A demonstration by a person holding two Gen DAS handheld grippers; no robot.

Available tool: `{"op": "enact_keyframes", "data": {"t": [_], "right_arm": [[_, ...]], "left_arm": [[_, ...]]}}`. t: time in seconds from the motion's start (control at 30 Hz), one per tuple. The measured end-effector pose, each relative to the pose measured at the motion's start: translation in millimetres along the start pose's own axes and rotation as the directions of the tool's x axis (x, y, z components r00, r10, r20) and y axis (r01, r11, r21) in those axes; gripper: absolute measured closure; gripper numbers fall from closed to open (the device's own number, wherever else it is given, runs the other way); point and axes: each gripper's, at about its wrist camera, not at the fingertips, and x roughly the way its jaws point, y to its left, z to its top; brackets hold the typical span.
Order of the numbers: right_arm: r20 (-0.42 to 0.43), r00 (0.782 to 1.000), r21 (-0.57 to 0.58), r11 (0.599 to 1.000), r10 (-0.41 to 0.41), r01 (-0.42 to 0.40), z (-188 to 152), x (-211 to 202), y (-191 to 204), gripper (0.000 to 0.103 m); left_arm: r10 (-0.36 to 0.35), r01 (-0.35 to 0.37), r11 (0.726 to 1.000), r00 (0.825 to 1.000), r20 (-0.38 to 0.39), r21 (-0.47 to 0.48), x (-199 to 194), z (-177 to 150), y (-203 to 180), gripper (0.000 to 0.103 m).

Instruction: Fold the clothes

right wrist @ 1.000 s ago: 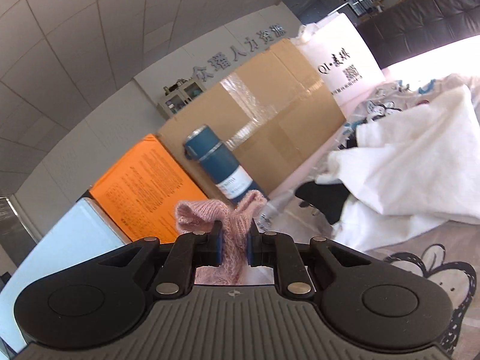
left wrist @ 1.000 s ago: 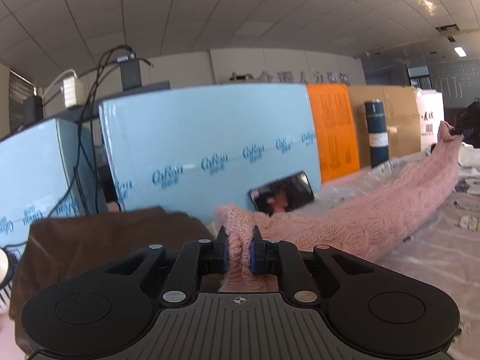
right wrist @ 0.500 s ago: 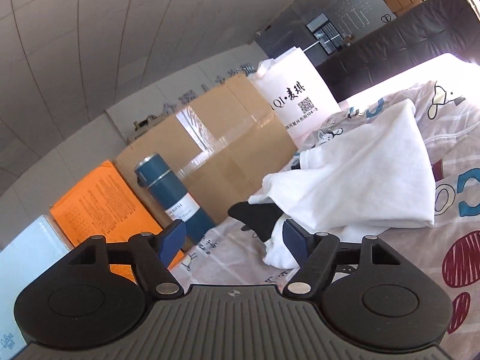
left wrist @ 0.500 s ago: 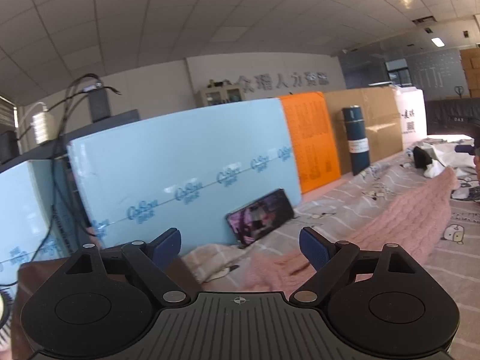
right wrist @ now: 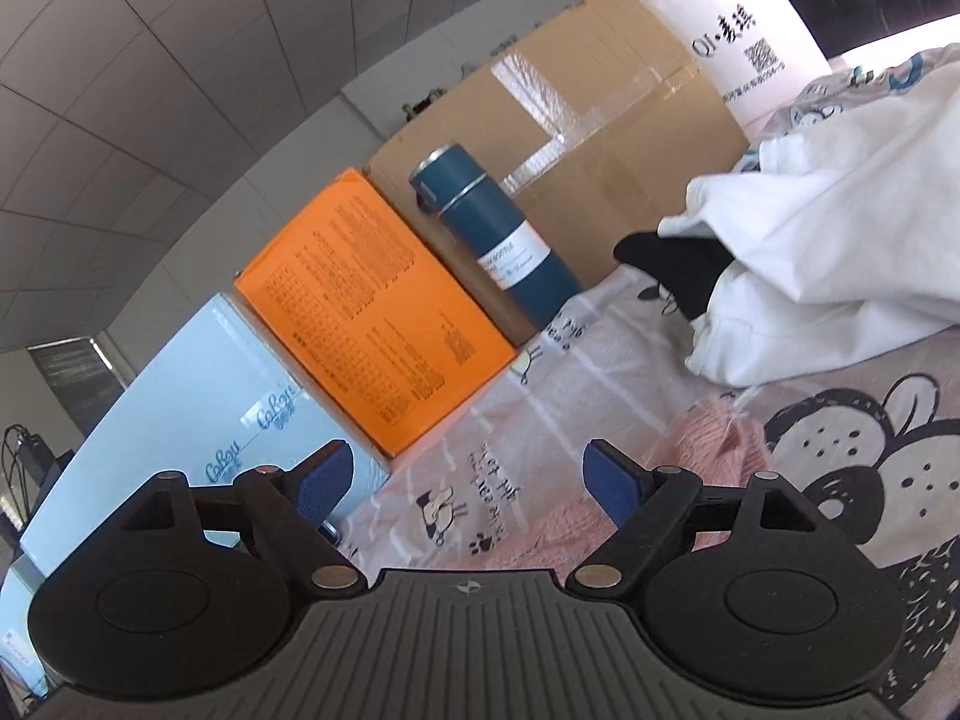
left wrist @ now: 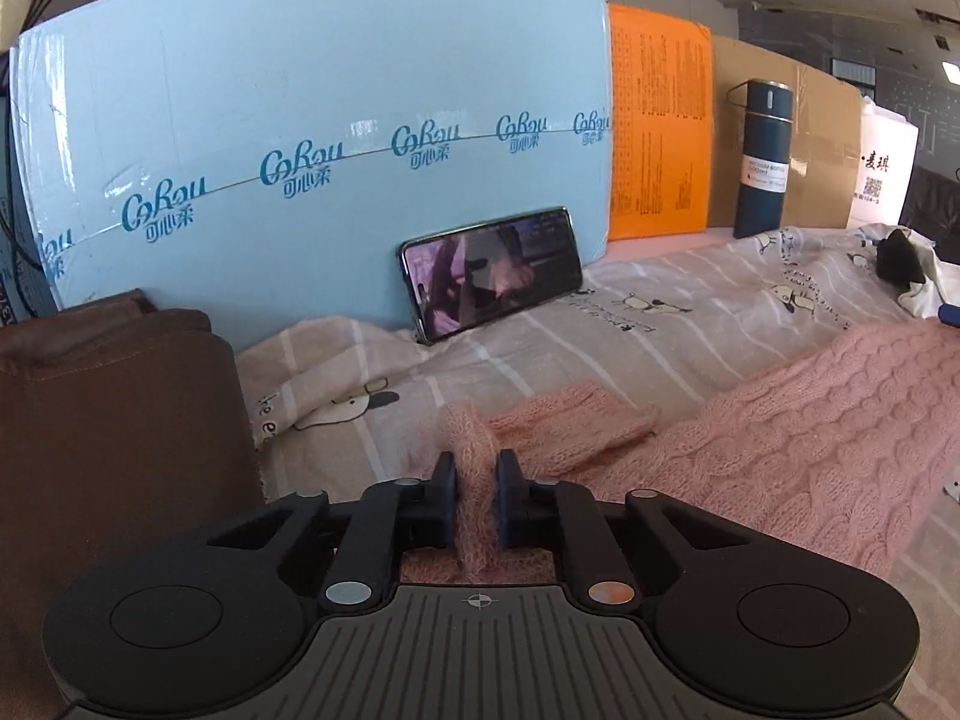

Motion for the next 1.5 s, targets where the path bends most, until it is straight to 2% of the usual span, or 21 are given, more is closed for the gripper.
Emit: {"op": "enact_keyframes", "data": {"t": [0.13, 0.23, 0.33, 0.43, 0.5, 0.63, 0.67, 0.73, 0.77, 0.8, 0.83, 0.9, 1.0, 1.1, 1.17, 1.27, 1.4, 1.43, 1.47, 1.5], "right_arm": [[-0.067, 0.998, -0.004, 1.000, -0.005, 0.005, -5.2, 9.4, 1.3, 0.020], [-0.094, 0.995, -0.009, 1.000, 0.015, -0.015, -6.4, 11.9, 1.7, 0.020], [-0.125, 0.988, 0.004, 0.996, 0.093, -0.093, -8.3, 12.6, 3.1, 0.019], [-0.158, 0.961, 0.025, 0.974, 0.227, -0.226, -13.1, 11.3, 7.5, 0.018], [-0.200, 0.950, 0.016, 0.970, 0.239, -0.241, -21.3, 13.6, 19.9, 0.018], [-0.288, 0.928, -0.011, 0.968, 0.236, -0.250, -39.1, 18.6, 48.1, 0.018], [-0.302, 0.929, -0.019, 0.973, 0.214, -0.230, -44.9, 20.6, 54.4, 0.019], [-0.316, 0.937, -0.054, 0.984, 0.146, -0.172, -57.2, 25.2, 66.3, 0.030], [-0.318, 0.942, -0.089, 0.985, 0.111, -0.146, -62.8, 27.4, 72.3, 0.051], [-0.316, 0.946, -0.140, 0.983, 0.070, -0.120, -68.5, 29.0, 78.3, 0.078], [-0.309, 0.950, -0.198, 0.975, 0.030, -0.096, -74.3, 29.3, 83.3, 0.088], [-0.282, 0.959, -0.252, 0.966, -0.010, -0.064, -83.0, 21.6, 85.1, 0.096], [-0.188, 0.982, -0.242, 0.968, 0.026, -0.072, -82.1, -15.8, 84.6, 0.096], [-0.059, 0.997, -0.299, 0.953, 0.040, -0.056, -89.8, -79.3, 90.8, 0.096], [-0.014, 0.999, -0.320, 0.947, 0.035, -0.038, -102.6, -117.5, 91.8, 0.096], [-0.003, 1.000, -0.302, 0.953, -0.005, 0.004, -120.7, -155.6, 83.4, 0.096], [-0.074, 0.996, -0.312, 0.950, -0.053, 0.027, -138.6, -174.9, 71.5, 0.095], [-0.077, 0.996, -0.325, 0.946, -0.049, 0.021, -141.2, -177.7, 70.5, 0.093], [-0.074, 0.996, -0.335, 0.942, -0.046, 0.018, -143.3, -180.5, 69.8, 0.088], [-0.060, 0.997, -0.338, 0.941, -0.042, 0.019, -143.2, -183.6, 68.6, 0.071]], "left_arm": [[-0.027, 0.021, 0.999, 0.991, 0.128, 0.046, -41.2, -12.0, -14.2, 0.096], [-0.100, 0.088, 0.993, 0.982, 0.159, 0.081, -71.8, -25.4, -35.3, 0.097], [-0.169, 0.144, 0.978, 0.972, 0.164, 0.154, -97.7, -46.3, -58.6, 0.097], [-0.170, 0.131, 0.962, 0.974, 0.152, 0.240, -106.3, -64.4, -76.8, 0.097], [-0.171, 0.133, 0.962, 0.974, 0.148, 0.238, -107.1, -65.4, -76.5, 0.097], [-0.163, 0.120, 0.969, 0.969, 0.188, 0.217, -116.0, -63.7, -73.1, 0.097], [-0.161, 0.118, 0.969, 0.968, 0.192, 0.218, -118.0, -65.1, -73.1, 0.097], [-0.152, 0.108, 0.970, 0.968, 0.199, 0.217, -121.2, -67.2, -70.5, 0.097], [-0.145, 0.100, 0.972, 0.968, 0.205, 0.213, -123.3, -68.7, -69.5, 0.097], [-0.131, 0.086, 0.975, 0.967, 0.216, 0.206, -125.8, -69.3, -68.0, 0.097], [-0.120, 0.073, 0.976, 0.966, 0.228, 0.205, -128.3, -70.2, -66.7, 0.097], [-0.102, 0.051, 0.978, 0.963, 0.249, 0.203, -133.3, -71.6, -63.5, 0.097], [-0.119, 0.064, 0.977, 0.956, 0.267, 0.204, -142.9, -71.7, -56.2, 0.097], [-0.193, 0.146, 0.971, 0.945, 0.263, 0.189, -155.2, -71.2, -46.0, 0.097], [-0.237, 0.191, 0.963, 0.936, 0.259, 0.189, -161.7, -71.5, -41.8, 0.097], [-0.306, 0.249, 0.939, 0.921, 0.241, 0.237, -171.9, -78.5, -41.4, 0.097], [-0.341, 0.294, 0.915, 0.930, 0.140, 0.277, -172.5, -96.2, -44.2, 0.096], [-0.347, 0.305, 0.909, 0.931, 0.111, 0.285, -172.3, -101.0, -44.8, 0.090], [-0.342, 0.305, 0.909, 0.935, 0.092, 0.285, -172.8, -105.0, -45.6, 0.089], [-0.338, 0.304, 0.909, 0.938, 0.074, 0.286, -173.3, -108.8, -46.3, 0.089]]}}
